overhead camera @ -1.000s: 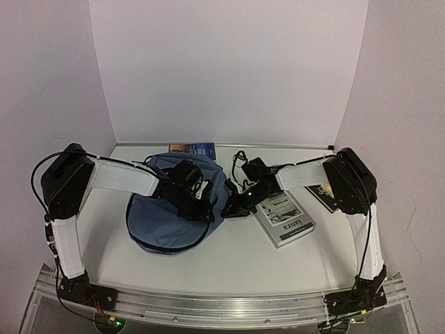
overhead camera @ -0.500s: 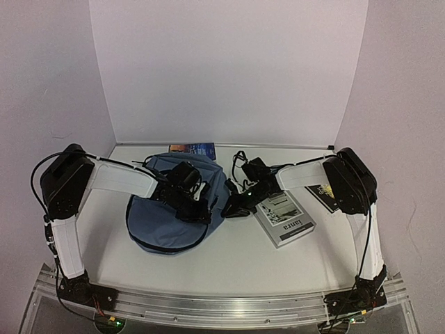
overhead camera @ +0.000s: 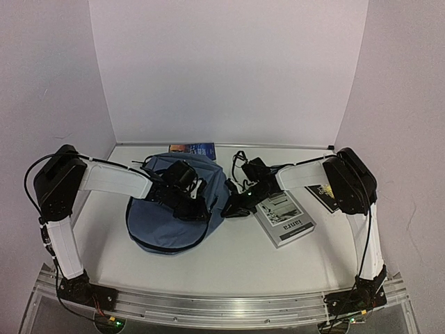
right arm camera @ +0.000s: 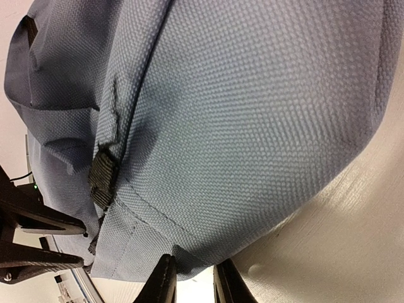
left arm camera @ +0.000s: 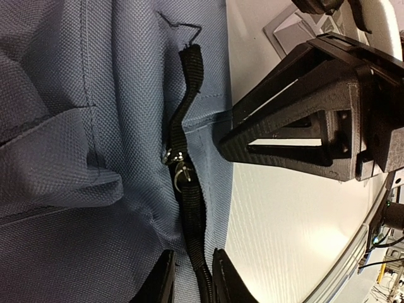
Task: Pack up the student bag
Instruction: Unzip the student bag at the center of the board.
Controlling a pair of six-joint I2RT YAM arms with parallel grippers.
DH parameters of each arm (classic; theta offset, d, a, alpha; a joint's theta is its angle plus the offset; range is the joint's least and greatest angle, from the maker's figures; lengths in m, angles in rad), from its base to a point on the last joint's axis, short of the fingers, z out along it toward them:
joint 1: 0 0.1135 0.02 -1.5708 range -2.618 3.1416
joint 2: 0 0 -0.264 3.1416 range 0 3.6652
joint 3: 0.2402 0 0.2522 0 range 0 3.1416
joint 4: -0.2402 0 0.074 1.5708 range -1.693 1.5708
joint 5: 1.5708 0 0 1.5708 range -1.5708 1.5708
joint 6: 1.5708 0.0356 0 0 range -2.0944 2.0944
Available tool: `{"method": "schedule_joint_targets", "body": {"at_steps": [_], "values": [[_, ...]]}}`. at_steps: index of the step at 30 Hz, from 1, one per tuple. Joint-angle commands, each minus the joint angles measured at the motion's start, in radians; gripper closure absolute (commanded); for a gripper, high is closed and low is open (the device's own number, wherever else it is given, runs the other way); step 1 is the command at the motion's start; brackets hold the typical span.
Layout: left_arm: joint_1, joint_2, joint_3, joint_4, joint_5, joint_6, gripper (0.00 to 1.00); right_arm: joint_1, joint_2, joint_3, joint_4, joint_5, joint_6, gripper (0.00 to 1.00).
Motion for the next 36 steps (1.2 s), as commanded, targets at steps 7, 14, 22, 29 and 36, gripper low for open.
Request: {"method": "schedule_joint_targets", "body": {"at_steps": [7,14,22,29,36], "values": [[0.008,0.030,0.052,-0.019,-0.006,0.011,0.83,0.003,0.037,-0.011,-0.008,0.065,0.000,0.76],[0.005,0.070,0.079,-0.016,0.028,0.024,0.85,0.003,0.037,-0.013,-0.008,0.065,-0.001,0.76],[-0.003,0.089,0.118,-0.015,0.045,0.038,0.81,0.003,0.047,-0.010,-0.007,0.059,0.004,0.76],[-0.004,0.131,0.158,-0.047,0.033,0.040,0.75,0.003,0.049,-0.010,-0.008,0.071,0.007,0.75],[-0.004,0.145,0.176,-0.111,-0.027,0.022,0.84,0.003,0.049,-0.015,-0.007,0.105,0.008,0.73]]}}
